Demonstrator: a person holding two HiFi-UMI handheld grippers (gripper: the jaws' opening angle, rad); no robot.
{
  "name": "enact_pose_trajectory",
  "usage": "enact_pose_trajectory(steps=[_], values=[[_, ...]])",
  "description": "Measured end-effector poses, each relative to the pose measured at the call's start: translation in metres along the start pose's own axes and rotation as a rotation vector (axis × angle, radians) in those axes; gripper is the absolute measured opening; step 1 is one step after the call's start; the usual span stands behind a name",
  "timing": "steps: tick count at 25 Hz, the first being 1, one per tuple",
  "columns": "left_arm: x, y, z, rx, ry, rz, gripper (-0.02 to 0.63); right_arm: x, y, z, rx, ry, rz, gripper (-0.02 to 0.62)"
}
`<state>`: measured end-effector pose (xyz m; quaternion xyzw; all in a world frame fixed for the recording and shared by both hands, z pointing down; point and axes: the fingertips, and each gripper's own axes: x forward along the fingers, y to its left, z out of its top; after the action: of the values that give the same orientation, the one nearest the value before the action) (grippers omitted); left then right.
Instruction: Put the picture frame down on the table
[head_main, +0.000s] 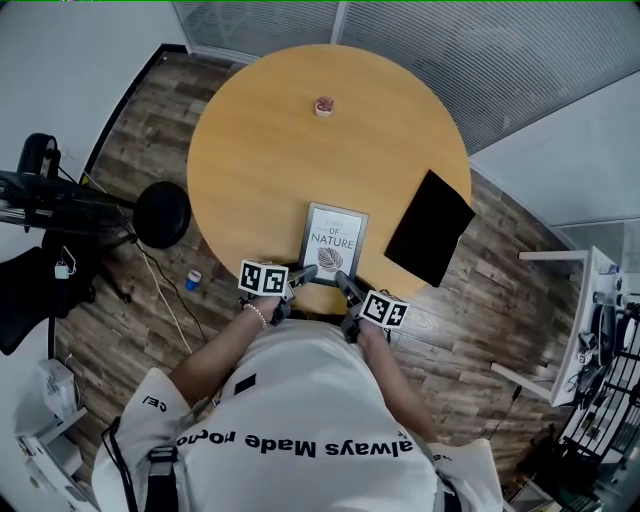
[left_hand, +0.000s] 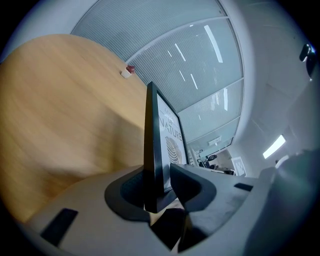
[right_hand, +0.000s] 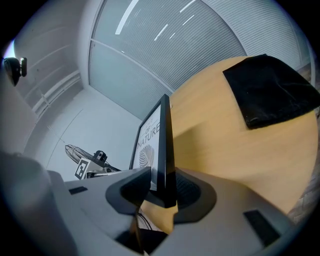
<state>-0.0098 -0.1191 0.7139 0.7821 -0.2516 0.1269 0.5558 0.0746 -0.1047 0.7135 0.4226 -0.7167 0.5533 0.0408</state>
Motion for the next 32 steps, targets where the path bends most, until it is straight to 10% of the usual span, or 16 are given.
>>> enact_pose_trajectory(steps=[32], values=[[0.025,0.047,-0.03,-0.023,0.133,0.136,0.158,0.026,-0.046,-0.03,0.01,0.091,-0.119,0.166]])
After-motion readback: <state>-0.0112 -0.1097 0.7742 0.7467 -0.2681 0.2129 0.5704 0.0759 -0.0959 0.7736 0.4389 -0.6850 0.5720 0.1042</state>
